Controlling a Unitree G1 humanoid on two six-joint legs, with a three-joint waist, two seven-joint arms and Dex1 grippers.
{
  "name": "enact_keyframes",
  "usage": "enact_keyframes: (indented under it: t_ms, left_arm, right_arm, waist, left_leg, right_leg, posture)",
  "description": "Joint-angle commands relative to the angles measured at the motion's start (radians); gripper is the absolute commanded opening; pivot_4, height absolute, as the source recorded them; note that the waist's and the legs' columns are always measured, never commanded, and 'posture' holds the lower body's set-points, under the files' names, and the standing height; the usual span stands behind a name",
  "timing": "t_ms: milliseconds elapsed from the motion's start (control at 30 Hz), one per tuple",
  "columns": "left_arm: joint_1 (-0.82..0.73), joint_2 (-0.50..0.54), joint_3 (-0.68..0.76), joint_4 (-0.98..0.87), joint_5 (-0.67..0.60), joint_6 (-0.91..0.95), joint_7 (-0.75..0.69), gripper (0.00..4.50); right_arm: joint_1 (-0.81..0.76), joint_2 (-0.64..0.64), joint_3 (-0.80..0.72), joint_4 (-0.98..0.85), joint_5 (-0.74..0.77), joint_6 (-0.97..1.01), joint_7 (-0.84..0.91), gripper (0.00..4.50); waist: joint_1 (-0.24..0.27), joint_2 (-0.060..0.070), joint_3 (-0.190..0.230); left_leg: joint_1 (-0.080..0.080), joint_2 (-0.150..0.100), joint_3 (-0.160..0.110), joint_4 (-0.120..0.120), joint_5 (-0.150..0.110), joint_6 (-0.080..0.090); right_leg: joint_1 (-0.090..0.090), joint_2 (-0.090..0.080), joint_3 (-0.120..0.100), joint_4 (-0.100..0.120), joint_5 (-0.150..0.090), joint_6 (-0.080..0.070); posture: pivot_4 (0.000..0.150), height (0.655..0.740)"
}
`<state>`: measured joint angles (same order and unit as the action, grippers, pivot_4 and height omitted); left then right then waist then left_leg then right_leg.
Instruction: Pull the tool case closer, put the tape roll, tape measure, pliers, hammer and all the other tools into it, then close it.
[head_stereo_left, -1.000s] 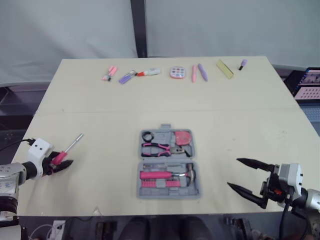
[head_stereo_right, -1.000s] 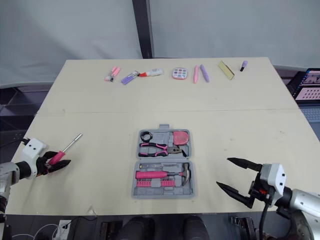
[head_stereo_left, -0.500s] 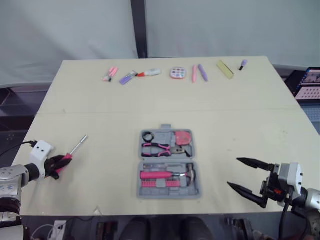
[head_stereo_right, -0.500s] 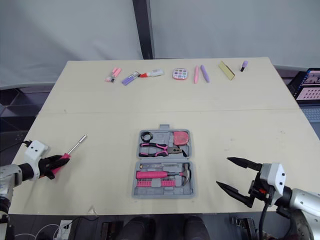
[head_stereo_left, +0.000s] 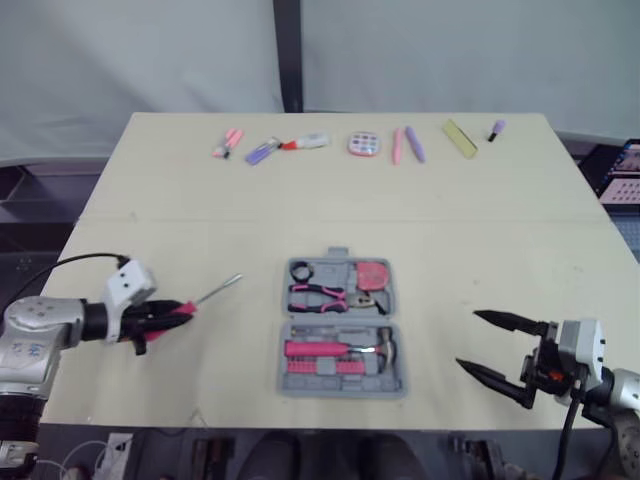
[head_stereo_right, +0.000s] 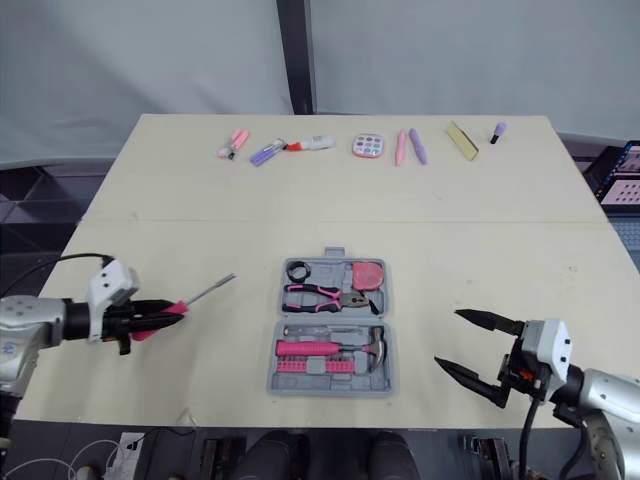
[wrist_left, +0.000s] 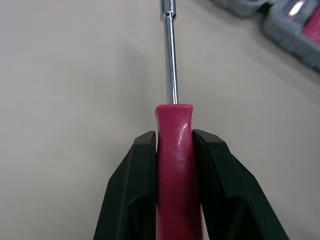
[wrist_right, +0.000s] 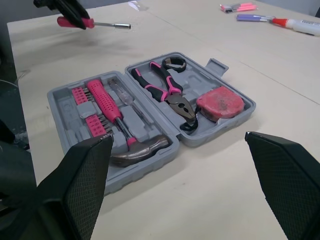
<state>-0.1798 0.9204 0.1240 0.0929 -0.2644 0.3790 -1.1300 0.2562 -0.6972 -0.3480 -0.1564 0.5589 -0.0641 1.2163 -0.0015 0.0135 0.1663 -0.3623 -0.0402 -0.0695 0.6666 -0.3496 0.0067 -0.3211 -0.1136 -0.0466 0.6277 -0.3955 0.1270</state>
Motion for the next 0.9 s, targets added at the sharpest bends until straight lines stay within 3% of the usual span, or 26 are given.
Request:
enact_keyframes:
  t_ms: [33, 267, 633, 900]
  left_arm:
    - [-0.011, -0.005, -0.049, -0.147, -0.019, 0.08, 0.01, 0.6]
    - [-0.12, -0.07, -0.181, -0.283, -0.01, 0.189, 0.055, 0.6]
    - [-0.21, -0.09, -0.346, -0.535, -0.02, 0.415, 0.099, 0.6]
    - [-0.34, -0.177, -0.509, -0.624, -0.017, 0.57, 0.152, 0.6]
  right_arm:
    - [-0.011, 0.006, 0.012, -0.005, -0.005, -0.024, 0.009, 4.5]
    - [-0.005, 0.006, 0.026, -0.015, -0.001, -0.03, 0.013, 4.5]
    - [0.008, 0.004, 0.053, -0.03, -0.003, -0.022, 0.005, 4.5]
    - [-0.003, -0.011, 0.066, -0.024, -0.002, -0.017, 0.02, 4.5]
  waist:
    - [-0.001, 0.0, 0.0]
    - [0.001, 0.0, 0.0]
    - [0.002, -0.001, 0.001]
    - [0.014, -0.001, 0.001]
  left_leg:
    - [0.0, 0.0, 0.0, 0.0, 0.0, 0.0]
    - [-0.005, 0.0, 0.0, 0.002, 0.0, 0.0]
    - [-0.005, 0.0, 0.0, 0.003, 0.0, 0.001]
    - [-0.007, -0.001, -0.001, 0.006, 0.0, 0.001]
  right_leg:
    - [0.0, 0.0, 0.0, 0.0, 0.0, 0.0]
    - [-0.002, 0.002, -0.002, 0.0, 0.0, 0.0]
    - [-0.002, 0.003, -0.002, -0.001, 0.0, 0.0]
    - [-0.002, 0.003, -0.002, -0.001, 0.0, 0.0]
  posture:
    - [0.15, 0.74]
    - [0.15, 0.74]
    - [0.15, 0.74]
    - [0.15, 0.74]
